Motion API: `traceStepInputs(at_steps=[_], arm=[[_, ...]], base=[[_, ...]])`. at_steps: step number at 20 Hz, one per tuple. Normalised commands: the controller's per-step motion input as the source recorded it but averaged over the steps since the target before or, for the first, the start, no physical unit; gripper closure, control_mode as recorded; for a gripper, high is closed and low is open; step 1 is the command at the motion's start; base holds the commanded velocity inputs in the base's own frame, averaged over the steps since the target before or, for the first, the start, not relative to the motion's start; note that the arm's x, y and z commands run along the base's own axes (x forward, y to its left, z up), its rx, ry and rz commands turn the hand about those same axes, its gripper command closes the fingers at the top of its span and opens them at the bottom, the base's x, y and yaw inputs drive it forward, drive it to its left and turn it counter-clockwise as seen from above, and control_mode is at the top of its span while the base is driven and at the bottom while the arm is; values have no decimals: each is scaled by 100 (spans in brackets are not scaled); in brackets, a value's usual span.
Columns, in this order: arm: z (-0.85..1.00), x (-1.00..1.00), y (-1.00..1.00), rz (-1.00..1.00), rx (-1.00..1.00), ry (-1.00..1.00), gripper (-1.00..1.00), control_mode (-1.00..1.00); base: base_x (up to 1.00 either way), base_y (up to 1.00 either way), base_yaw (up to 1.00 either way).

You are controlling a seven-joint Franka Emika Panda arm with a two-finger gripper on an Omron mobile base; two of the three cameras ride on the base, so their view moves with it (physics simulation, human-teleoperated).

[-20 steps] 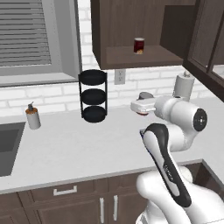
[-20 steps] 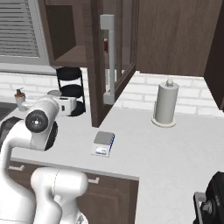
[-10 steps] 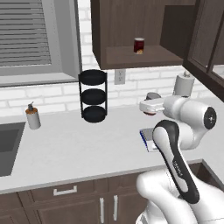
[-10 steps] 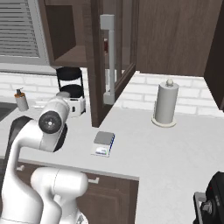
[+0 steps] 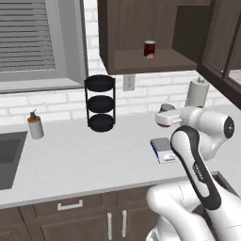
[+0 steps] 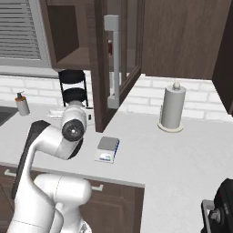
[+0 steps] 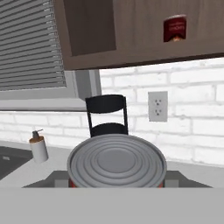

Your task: Pick the canned food and place it on the digital scale for weighing, and close the cabinet.

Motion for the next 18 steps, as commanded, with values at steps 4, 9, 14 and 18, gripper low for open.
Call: traceStepInputs(at_steps=[4,9,14,18], arm=[[-38,8,-17,11,0,-5,100,-100],[-17,6,-30,11,0,0,100,-100],[-8,5,-16,8,-1,1,100,-100],[-18,0,-38,7,-1,0,100,-100]], base=[[0,0,0],[0,0,0],[0,0,0],[0,0,0]])
